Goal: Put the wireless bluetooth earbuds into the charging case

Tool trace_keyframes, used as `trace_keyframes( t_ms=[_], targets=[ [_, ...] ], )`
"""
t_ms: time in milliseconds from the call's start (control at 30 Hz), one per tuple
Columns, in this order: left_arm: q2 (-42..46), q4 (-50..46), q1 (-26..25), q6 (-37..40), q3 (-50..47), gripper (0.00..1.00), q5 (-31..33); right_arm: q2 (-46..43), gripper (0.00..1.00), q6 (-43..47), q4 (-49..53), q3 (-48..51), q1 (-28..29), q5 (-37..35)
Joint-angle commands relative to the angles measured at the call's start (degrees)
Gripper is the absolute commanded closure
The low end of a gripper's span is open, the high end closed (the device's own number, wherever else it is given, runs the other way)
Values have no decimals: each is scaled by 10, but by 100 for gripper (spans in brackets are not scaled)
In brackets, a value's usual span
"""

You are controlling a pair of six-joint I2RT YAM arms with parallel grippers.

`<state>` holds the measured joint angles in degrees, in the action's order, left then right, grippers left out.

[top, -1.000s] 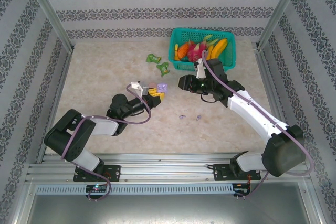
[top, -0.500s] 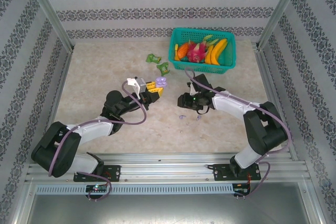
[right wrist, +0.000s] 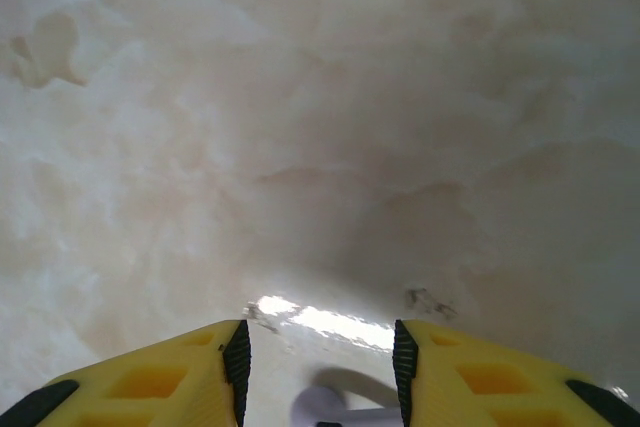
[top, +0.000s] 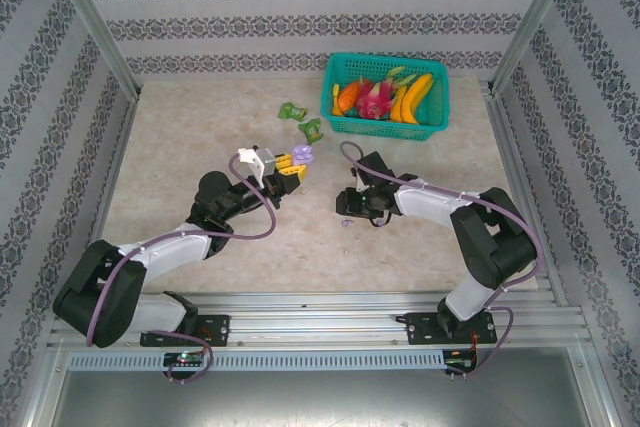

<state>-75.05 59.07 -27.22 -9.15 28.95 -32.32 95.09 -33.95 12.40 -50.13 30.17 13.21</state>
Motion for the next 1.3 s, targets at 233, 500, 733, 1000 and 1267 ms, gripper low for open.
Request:
trace_keyframes(
  t_ms=[233,500,733,1000,1267],
  targets=[
    [10,12,10,7,-5,100,6,-16,57,-3,-7,39,25,-20],
    [6,18,11,6,-7,100,9,-30,59,-17,-2,49,58,-12],
    [2,21,14,6,-6,100,11,-47,59,-37,-2,56,95,-2],
    [-4,28,15,-1,-7,100,8,-85,58,-77,94,25,102,-109],
    [-5,35,16,-3,-10,100,11,-83,54,-238,142,5,106,-178]
  ],
)
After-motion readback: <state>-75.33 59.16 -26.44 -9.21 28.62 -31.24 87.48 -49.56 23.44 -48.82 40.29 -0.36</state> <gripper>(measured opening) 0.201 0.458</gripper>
